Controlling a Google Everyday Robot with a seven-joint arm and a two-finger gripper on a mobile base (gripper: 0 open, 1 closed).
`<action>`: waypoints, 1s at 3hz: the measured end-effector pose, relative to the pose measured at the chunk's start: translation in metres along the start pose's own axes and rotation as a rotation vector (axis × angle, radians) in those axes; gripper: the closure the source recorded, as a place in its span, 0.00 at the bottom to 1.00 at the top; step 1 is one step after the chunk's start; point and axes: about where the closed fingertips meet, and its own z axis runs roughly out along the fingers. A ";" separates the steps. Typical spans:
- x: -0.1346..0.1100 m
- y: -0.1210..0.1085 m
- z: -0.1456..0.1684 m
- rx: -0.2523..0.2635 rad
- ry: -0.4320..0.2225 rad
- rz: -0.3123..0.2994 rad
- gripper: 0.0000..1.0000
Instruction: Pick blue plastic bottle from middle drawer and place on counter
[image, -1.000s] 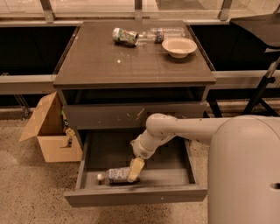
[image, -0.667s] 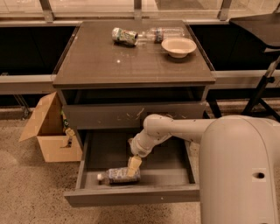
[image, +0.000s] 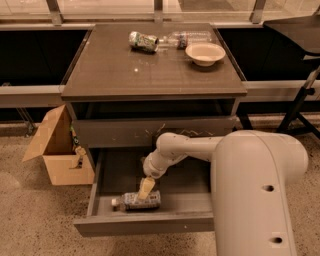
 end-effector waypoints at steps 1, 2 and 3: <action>0.000 -0.004 0.018 0.006 0.010 0.017 0.00; 0.001 -0.004 0.033 -0.005 0.021 0.030 0.00; 0.000 -0.001 0.046 -0.025 0.027 0.037 0.00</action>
Offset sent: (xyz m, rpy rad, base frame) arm 0.0071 0.0234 -0.0417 -0.0338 0.0358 -0.0358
